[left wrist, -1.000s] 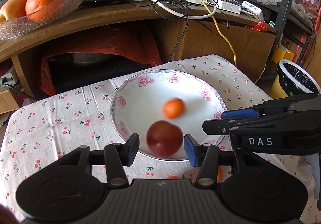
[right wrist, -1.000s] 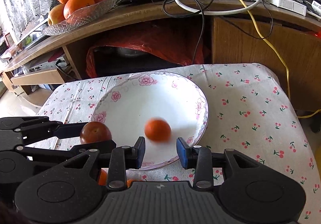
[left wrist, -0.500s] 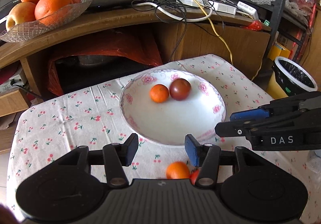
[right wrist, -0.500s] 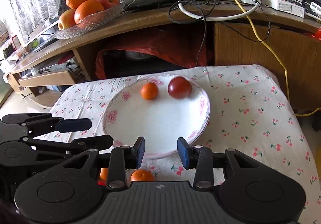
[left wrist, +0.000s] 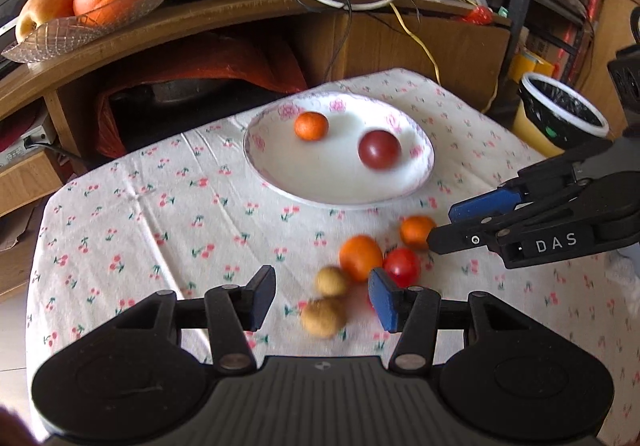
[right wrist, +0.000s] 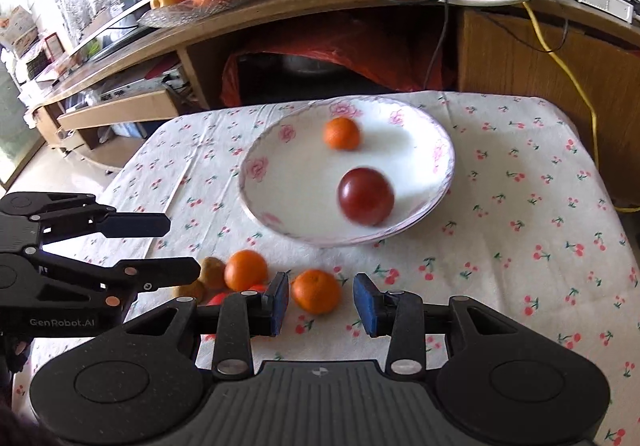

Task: Organize fruits
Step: 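Grasp the red tomato with the right tool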

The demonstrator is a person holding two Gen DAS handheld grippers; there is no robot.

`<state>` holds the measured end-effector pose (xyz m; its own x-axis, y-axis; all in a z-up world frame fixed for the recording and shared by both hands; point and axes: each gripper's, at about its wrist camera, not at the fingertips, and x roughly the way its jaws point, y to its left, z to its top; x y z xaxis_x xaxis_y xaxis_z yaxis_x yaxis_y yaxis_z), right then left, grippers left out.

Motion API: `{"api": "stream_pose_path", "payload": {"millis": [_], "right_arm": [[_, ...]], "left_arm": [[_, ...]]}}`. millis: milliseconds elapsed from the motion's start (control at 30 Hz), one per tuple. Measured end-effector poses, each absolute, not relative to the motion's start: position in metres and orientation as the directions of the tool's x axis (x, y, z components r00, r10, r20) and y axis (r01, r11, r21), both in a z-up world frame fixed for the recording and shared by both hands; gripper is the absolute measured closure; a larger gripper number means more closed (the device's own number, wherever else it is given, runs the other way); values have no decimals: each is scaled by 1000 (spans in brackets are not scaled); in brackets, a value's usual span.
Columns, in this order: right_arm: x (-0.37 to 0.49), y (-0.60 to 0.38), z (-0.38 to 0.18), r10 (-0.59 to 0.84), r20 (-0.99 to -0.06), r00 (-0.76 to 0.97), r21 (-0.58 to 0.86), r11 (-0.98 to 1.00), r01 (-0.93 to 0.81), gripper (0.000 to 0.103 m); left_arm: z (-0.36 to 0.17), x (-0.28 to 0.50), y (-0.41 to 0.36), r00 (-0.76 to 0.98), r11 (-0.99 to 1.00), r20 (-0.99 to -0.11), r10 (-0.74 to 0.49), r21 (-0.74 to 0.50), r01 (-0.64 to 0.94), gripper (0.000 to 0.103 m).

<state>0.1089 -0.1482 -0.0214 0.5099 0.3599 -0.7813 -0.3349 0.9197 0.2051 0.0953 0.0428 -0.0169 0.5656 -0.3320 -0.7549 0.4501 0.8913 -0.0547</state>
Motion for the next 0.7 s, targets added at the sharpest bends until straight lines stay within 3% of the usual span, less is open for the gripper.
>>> {"api": "stream_pose_path", "payload": {"millis": [367, 700], "right_arm": [[93, -116, -30, 450, -806, 384, 280, 862, -423, 70], [100, -101, -41, 426, -819, 385, 266, 875, -403, 67]], "left_arm": [[-26, 82, 58, 536, 876, -779, -325, -33, 481, 44], [-28, 79, 70, 528, 878, -782, -331, -50, 476, 43]]}}
